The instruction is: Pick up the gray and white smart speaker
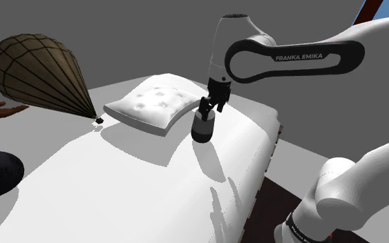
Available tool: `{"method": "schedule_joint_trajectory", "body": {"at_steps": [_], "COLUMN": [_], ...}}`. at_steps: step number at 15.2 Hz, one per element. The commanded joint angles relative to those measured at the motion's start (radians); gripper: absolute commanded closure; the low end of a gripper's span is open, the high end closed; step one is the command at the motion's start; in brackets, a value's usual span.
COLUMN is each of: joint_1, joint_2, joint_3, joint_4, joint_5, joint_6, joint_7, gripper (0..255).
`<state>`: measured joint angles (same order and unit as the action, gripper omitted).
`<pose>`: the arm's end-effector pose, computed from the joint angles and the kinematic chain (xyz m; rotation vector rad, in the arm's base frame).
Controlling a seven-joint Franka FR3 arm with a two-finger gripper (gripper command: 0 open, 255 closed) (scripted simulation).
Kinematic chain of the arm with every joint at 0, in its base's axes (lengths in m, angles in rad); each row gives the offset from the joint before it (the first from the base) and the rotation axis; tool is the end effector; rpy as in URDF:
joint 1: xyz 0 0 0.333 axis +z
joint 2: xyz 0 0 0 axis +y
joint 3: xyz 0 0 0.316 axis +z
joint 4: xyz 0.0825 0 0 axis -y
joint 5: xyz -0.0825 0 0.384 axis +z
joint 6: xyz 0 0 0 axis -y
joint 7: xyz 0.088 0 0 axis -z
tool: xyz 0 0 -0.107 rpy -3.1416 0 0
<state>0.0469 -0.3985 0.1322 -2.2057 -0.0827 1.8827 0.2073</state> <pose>0.4355 0.0790 0.5454 3.0231 -0.0212 0.1438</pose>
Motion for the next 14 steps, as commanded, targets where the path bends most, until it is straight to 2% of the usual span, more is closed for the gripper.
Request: {"method": "schedule_joint_trajectory", "body": {"at_steps": [1, 4, 5, 14], "joint_1": [0.000, 0.000, 0.000, 0.000], "joint_2": [0.004, 0.006, 0.006, 0.006], "joint_3": [0.001, 0.002, 0.002, 0.002], "joint_4": [-0.027, -0.047, -0.047, -0.047], "joint_5": [-0.001, -0.002, -0.002, -0.002], "joint_6": [0.032, 0.053, 0.053, 0.053], "joint_7": [0.004, 0.007, 0.008, 0.007], "gripper": [0, 0, 255, 255]}}
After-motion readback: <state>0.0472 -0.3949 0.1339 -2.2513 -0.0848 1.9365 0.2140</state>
